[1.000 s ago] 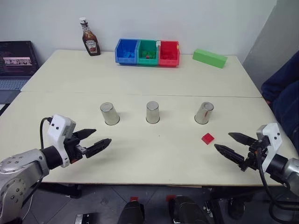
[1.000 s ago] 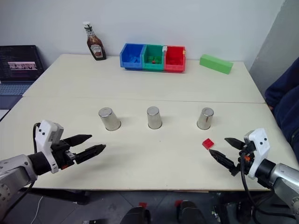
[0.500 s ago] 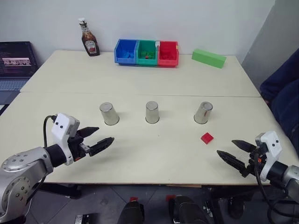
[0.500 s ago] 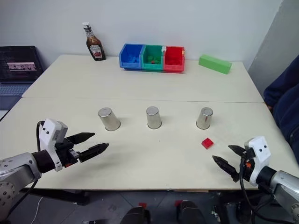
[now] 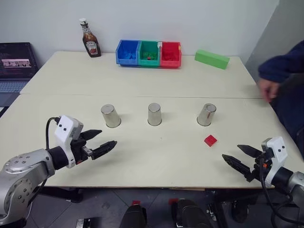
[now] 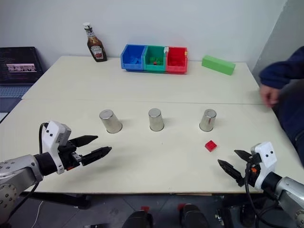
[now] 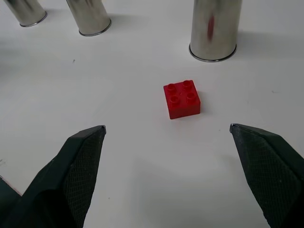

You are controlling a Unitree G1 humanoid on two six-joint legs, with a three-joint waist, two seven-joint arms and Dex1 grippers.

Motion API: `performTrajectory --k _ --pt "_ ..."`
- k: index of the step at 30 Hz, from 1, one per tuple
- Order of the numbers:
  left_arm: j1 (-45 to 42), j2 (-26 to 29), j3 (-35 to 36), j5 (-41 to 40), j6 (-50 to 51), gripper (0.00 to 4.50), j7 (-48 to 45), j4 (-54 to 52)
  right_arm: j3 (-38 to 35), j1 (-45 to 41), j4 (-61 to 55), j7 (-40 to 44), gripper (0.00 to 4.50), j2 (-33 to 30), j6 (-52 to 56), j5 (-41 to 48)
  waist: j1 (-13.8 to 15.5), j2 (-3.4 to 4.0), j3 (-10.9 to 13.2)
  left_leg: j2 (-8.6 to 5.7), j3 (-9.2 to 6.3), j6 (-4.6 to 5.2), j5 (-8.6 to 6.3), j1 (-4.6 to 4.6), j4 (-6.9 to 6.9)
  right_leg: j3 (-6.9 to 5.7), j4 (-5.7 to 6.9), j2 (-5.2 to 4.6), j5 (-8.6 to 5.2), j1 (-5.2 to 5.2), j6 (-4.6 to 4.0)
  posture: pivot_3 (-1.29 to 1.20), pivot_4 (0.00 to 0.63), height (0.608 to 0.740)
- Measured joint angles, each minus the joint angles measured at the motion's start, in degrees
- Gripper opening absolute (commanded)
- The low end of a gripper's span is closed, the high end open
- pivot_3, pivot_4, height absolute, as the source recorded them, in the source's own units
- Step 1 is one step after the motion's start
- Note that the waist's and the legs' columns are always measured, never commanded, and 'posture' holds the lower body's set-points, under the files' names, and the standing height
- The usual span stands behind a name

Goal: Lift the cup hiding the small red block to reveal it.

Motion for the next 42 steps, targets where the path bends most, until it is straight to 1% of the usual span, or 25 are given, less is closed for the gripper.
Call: performTrajectory --k 13,29,42 --pt "0.0 0.2 0.0 0.2 -0.9 4.5 -0.9 0.4 0.3 -0.1 1.0 0.9 4.46 0.4 -0.5 -1.0 0.0 0.0 0.0 0.0 0.0 0.0 0.0 0.0 0.0 0.0 0.0 0.0 0.0 0.0 0.0 0.0 0.15 0.74" --pt "-0.2 0.5 0.0 0.5 -1.2 4.5 -1.5 1.9 0.3 -0.6 0.1 0.0 4.46 0.4 0.0 -0.8 0.0 0.0 0.0 0.01 0.0 0.0 0.0 -0.01 -0.01 0.0 -0.01 0.0 0.0 0.0 0.0 0.0 0.15 0.74" --pt "-0.9 1.1 0.0 0.7 -2.2 4.5 -1.6 2.7 0.8 -2.8 -1.4 -2.6 4.46 1.1 2.3 -0.4 0.0 0.01 0.0 0.01 0.0 0.0 0.0 -0.03 -0.03 0.0 -0.02 0.0 -0.01 -0.03 0.0 0.0 0.15 0.74"
